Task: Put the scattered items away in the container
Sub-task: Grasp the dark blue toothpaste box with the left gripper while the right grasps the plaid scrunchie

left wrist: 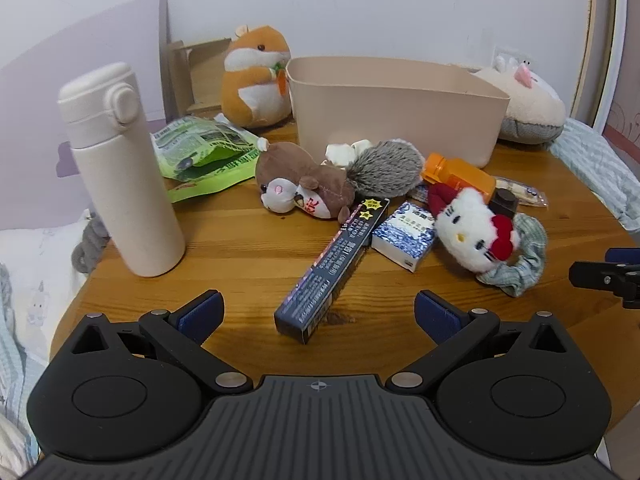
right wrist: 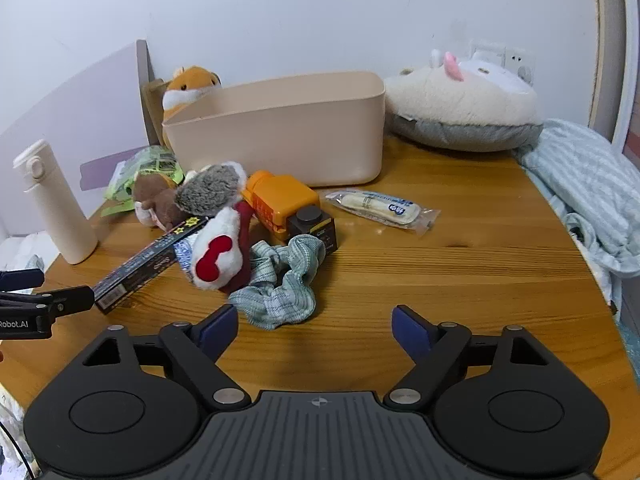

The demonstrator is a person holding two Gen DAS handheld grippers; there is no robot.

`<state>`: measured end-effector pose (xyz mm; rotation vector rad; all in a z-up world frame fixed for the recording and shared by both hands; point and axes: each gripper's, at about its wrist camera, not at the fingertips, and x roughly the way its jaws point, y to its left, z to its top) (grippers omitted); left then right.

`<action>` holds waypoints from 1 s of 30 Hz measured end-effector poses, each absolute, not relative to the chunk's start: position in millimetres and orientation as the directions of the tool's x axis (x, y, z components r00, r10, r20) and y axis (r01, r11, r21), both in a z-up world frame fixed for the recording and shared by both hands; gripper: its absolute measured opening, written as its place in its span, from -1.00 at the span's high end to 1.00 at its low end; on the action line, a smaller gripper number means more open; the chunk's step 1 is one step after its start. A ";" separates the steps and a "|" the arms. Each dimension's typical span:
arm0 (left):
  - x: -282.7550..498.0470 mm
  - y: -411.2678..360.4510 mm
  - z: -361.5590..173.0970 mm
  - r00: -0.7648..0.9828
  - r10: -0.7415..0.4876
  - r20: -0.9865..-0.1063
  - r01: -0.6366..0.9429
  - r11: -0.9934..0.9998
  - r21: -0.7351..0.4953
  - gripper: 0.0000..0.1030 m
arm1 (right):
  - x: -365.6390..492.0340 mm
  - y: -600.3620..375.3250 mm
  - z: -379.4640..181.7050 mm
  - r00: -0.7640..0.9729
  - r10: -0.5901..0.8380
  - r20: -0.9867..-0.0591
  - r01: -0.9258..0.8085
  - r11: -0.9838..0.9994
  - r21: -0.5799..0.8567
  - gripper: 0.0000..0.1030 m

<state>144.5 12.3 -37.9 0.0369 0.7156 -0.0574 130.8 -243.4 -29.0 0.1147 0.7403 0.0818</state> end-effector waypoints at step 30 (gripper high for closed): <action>226.6 10.6 -76.6 0.678 -0.099 -0.729 0.158 0.987 0.013 0.01 | 215.8 -232.9 -69.4 0.636 0.128 -0.761 -0.087 0.992 0.094 0.02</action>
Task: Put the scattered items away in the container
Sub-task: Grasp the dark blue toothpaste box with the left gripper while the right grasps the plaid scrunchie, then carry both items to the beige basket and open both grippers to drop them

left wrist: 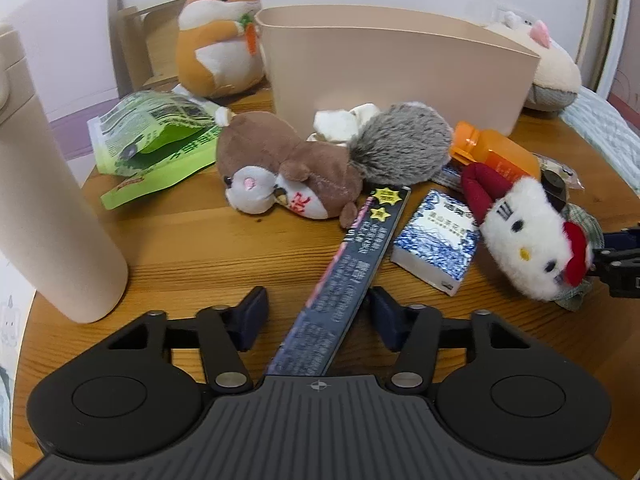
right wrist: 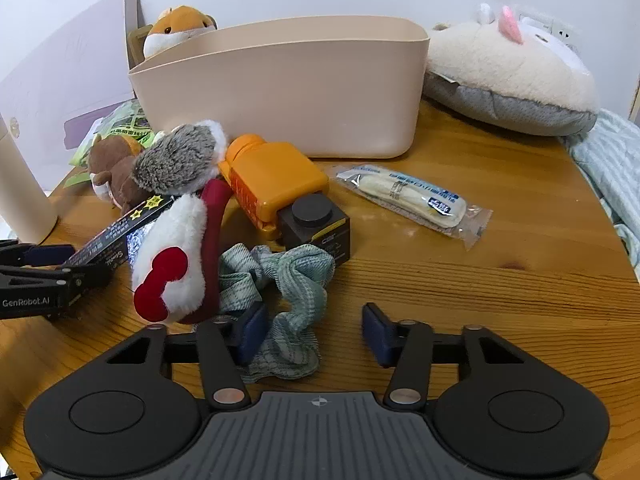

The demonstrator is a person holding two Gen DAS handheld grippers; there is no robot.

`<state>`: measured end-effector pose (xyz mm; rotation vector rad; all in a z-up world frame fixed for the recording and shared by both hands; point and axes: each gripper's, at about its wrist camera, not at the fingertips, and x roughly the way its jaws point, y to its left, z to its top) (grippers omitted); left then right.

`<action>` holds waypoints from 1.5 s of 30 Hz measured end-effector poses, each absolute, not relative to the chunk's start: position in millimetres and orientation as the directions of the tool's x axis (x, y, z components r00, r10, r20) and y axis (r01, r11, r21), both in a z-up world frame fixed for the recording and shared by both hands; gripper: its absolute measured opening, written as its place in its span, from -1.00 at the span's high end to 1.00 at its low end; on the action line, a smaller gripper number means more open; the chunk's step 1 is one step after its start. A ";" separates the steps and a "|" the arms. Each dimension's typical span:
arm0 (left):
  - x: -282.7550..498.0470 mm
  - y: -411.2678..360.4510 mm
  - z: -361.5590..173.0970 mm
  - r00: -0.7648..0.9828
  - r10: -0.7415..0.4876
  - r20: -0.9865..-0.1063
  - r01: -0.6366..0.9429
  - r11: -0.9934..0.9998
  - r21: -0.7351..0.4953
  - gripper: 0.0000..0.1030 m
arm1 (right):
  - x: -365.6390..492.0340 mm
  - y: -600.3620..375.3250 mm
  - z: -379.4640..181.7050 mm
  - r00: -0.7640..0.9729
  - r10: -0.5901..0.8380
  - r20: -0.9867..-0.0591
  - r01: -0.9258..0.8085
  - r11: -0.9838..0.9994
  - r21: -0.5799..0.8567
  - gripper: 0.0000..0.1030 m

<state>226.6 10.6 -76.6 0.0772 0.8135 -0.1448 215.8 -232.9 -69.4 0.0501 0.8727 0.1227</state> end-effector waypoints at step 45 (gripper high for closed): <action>199.7 -20.1 42.9 0.820 -0.209 -0.532 0.255 0.967 0.013 0.54 | 196.0 -255.4 37.1 0.833 0.071 -0.549 -0.115 0.992 -0.046 0.82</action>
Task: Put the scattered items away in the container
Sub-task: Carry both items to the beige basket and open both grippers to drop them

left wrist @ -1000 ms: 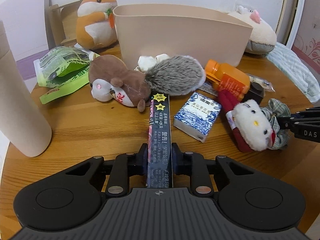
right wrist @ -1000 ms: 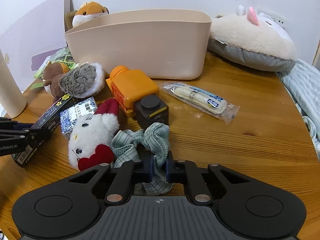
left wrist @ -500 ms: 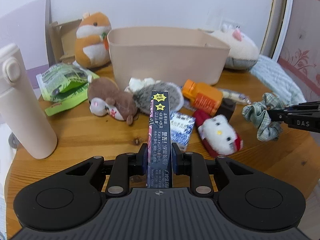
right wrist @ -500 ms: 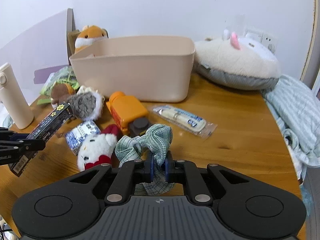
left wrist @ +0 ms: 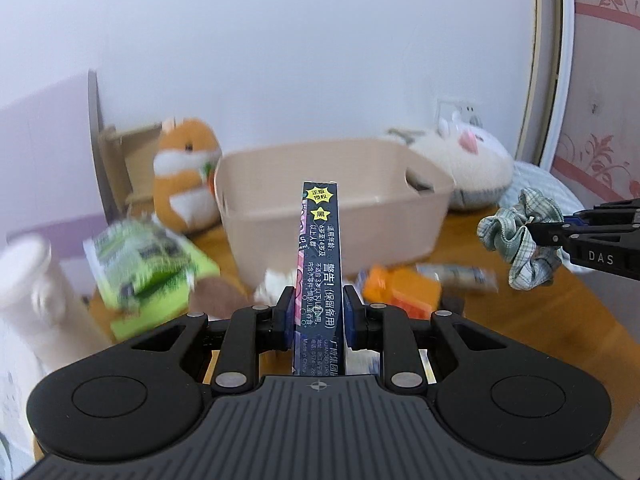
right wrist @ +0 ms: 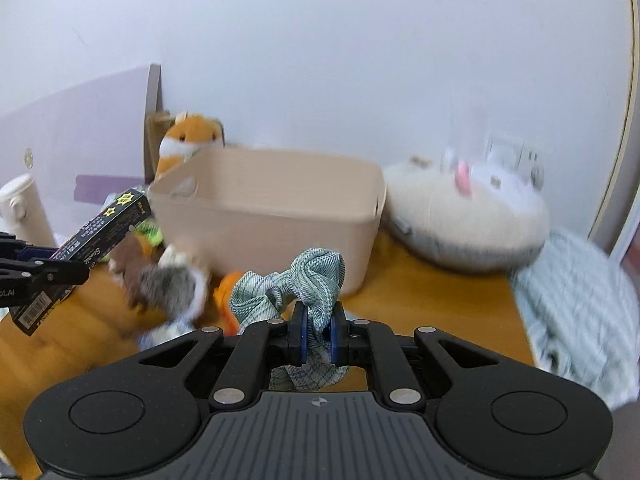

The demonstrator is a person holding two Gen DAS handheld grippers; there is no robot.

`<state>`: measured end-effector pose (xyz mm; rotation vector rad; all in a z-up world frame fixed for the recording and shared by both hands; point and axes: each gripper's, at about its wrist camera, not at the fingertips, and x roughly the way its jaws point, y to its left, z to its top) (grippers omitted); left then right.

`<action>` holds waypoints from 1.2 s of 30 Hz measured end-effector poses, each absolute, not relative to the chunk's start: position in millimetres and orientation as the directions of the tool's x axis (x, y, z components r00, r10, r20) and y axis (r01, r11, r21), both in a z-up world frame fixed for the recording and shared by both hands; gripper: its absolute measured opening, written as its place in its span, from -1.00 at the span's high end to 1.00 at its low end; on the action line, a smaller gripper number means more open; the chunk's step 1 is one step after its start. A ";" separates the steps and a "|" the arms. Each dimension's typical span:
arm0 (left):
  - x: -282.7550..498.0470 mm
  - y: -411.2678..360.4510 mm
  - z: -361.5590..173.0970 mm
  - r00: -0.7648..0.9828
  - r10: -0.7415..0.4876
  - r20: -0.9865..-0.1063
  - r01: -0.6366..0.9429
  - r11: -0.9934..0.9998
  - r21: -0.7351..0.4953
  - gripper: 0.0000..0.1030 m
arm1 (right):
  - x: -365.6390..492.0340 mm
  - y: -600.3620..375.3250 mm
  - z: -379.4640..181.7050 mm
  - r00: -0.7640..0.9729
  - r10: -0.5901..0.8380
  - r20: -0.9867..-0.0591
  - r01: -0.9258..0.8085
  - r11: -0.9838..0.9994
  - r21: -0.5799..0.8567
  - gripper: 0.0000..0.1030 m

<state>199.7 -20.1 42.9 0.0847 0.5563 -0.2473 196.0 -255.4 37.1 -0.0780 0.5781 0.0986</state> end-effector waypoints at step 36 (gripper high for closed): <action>458.2 -61.8 24.0 0.689 -0.003 -0.724 0.071 0.996 0.063 0.54 | 436.2 -230.7 21.4 0.711 0.025 -0.703 -0.111 0.991 -0.077 0.81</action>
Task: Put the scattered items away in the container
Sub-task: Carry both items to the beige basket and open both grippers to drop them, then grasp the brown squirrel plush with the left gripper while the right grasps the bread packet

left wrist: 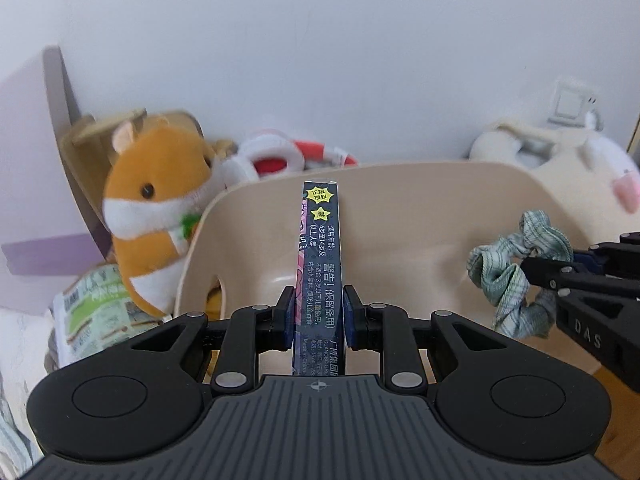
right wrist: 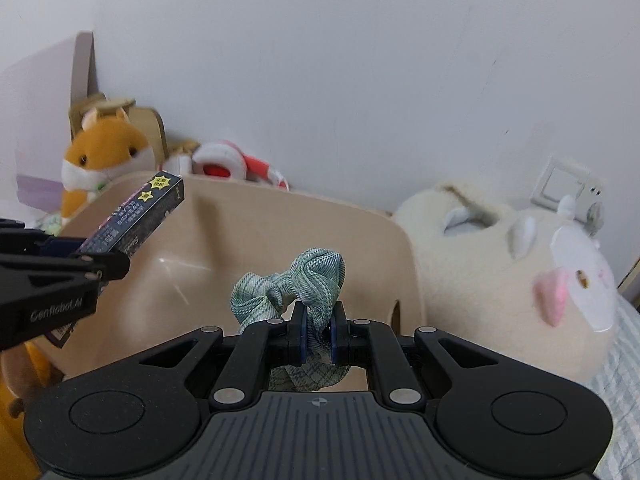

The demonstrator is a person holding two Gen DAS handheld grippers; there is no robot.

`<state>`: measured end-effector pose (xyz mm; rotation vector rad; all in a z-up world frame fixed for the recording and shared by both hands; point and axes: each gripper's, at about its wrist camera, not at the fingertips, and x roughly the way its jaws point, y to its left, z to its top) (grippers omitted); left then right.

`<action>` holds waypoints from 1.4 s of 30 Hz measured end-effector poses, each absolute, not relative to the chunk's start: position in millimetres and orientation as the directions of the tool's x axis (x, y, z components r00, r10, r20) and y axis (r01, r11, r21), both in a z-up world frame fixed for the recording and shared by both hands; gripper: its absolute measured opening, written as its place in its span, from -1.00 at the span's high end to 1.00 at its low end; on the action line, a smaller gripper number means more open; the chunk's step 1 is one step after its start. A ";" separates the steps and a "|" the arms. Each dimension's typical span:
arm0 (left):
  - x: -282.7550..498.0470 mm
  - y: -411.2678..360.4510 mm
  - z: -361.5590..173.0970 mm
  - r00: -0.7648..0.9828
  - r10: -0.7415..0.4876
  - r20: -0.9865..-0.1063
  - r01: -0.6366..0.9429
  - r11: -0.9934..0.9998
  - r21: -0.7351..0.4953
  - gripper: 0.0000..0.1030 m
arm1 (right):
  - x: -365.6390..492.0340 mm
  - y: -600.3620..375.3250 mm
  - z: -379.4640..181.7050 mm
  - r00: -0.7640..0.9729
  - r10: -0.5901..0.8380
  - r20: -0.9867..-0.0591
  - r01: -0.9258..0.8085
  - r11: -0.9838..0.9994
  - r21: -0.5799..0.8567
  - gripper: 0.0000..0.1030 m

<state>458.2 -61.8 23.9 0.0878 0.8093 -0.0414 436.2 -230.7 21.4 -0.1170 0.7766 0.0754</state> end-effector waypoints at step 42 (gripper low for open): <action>376.9 -35.2 78.3 0.743 -0.082 -0.665 0.137 0.990 0.031 -0.63 | 384.3 -231.9 51.8 0.738 0.022 -0.674 -0.144 0.982 -0.126 -0.54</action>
